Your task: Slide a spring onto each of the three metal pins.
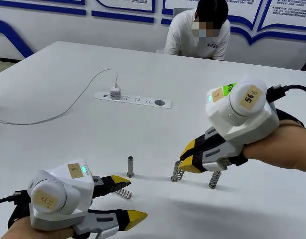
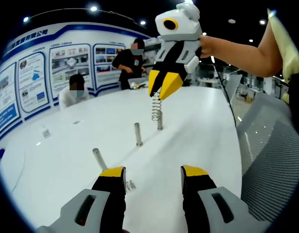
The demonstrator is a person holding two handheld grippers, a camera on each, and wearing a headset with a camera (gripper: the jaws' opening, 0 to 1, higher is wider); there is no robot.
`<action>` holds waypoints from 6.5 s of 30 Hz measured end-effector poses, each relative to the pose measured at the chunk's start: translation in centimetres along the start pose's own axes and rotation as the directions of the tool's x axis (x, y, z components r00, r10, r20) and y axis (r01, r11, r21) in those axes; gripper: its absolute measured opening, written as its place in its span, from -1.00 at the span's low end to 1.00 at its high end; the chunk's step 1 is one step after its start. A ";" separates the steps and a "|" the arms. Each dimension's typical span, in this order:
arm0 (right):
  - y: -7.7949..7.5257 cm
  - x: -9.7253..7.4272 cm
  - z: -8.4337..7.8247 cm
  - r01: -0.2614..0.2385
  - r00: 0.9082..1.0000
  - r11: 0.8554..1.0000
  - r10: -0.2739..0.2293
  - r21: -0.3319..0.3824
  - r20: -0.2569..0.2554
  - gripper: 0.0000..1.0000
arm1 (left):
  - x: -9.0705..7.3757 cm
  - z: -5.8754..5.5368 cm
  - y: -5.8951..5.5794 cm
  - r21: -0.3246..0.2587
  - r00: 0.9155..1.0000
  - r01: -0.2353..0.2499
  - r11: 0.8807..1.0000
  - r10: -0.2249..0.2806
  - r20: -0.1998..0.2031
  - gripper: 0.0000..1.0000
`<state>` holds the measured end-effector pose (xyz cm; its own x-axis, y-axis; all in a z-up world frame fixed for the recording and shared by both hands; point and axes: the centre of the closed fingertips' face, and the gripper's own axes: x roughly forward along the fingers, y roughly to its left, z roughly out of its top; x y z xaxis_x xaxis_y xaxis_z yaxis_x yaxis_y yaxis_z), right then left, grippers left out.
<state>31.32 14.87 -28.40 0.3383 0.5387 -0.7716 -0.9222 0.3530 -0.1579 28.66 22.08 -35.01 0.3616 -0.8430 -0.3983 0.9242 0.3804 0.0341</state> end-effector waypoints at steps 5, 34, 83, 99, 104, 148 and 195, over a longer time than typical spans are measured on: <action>-1.0 0.0 0.1 0.019 1.000 1.000 -0.019 0.006 -0.001 -0.77 | -0.3 -0.3 0.4 -0.015 1.000 -0.016 1.000 0.016 0.000 -0.02; -4.2 2.1 -1.1 0.078 0.996 0.995 -0.076 0.059 -0.046 -0.77 | -0.8 -0.9 1.9 -0.082 0.998 -0.063 0.995 0.063 0.005 0.16; -4.1 7.1 -4.6 0.054 0.992 0.991 -0.039 0.123 -0.117 -0.76 | -1.0 -1.6 2.3 -0.101 0.997 -0.072 0.992 0.071 -0.004 0.16; -4.0 7.2 -4.6 0.059 0.993 0.989 -0.045 0.133 -0.106 -0.71 | -1.0 -1.6 2.4 -0.099 0.997 -0.073 0.992 0.073 -0.005 0.16; -4.0 6.7 -4.3 0.067 0.993 0.990 -0.055 0.123 -0.102 -0.68 | -1.0 -1.6 2.4 -0.099 0.997 -0.073 0.992 0.072 -0.005 0.16; 3.9 14.0 1.2 -0.052 0.999 0.986 0.053 0.156 -0.001 -0.66 | -1.7 -2.1 2.6 -0.096 0.996 -0.087 0.992 0.085 -0.017 0.16; 6.2 7.3 -1.0 -0.108 0.993 0.994 0.109 0.006 -0.036 -0.76 | -0.1 -0.4 0.1 -0.015 1.000 0.000 1.000 -0.001 -0.020 0.06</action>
<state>27.92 20.19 -35.66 0.2293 0.5461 -0.8057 -0.9524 0.2968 -0.0698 28.65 22.39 -35.37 0.3585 -0.8354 -0.4167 0.9224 0.3858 0.0201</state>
